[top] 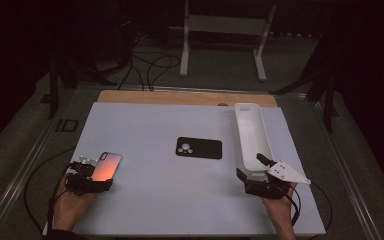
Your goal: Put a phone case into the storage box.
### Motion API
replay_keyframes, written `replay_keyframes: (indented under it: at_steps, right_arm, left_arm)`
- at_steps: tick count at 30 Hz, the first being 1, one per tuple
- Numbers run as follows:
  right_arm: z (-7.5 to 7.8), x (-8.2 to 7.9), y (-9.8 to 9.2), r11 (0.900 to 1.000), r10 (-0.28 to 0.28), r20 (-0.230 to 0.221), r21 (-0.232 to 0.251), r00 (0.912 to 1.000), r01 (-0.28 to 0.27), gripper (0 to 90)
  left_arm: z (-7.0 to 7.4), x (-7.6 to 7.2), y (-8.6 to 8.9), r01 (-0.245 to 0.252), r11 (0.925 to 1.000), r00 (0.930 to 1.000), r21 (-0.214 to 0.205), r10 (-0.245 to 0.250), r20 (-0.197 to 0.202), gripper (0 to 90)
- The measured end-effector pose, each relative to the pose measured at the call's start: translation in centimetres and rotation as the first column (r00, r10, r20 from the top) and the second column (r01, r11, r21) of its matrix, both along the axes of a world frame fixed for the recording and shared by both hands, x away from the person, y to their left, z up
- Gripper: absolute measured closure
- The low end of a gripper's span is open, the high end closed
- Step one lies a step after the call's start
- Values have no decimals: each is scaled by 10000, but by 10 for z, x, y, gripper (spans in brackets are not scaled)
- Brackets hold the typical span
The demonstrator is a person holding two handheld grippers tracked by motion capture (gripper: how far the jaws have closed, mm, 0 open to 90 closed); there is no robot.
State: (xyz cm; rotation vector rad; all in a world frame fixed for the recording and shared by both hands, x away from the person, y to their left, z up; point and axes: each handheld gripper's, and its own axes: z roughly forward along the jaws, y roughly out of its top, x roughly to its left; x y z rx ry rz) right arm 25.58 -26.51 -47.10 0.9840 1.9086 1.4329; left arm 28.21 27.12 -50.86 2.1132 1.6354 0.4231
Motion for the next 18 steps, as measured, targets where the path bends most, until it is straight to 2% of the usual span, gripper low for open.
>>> replay_keyframes:
  at_steps: [9, 14, 15, 18]
  right_arm:
    - [0, 0, 1, 10000, 25, -8, 21, 10000, -24, 103]
    - [1, 0, 2, 9999, 90, 3, 87, 10000, -90, 103]
    - [1, 0, 2, 9999, 90, 3, 87, 10000, -90, 103]
    - [2, 1, 2, 9994, 149, -39, 305, 9999, -148, 103]
  left_arm:
    - [16, -3, -6, 201, 9995, 9954, -223, -179, 936, 172]
    - [31, -6, -14, 503, 9977, 9860, -447, -425, 1614, 171]
    - [31, -6, -14, 503, 9977, 9860, -447, -425, 1614, 171]
    - [41, -7, -21, 825, 9952, 9745, -519, -697, 2134, 171]
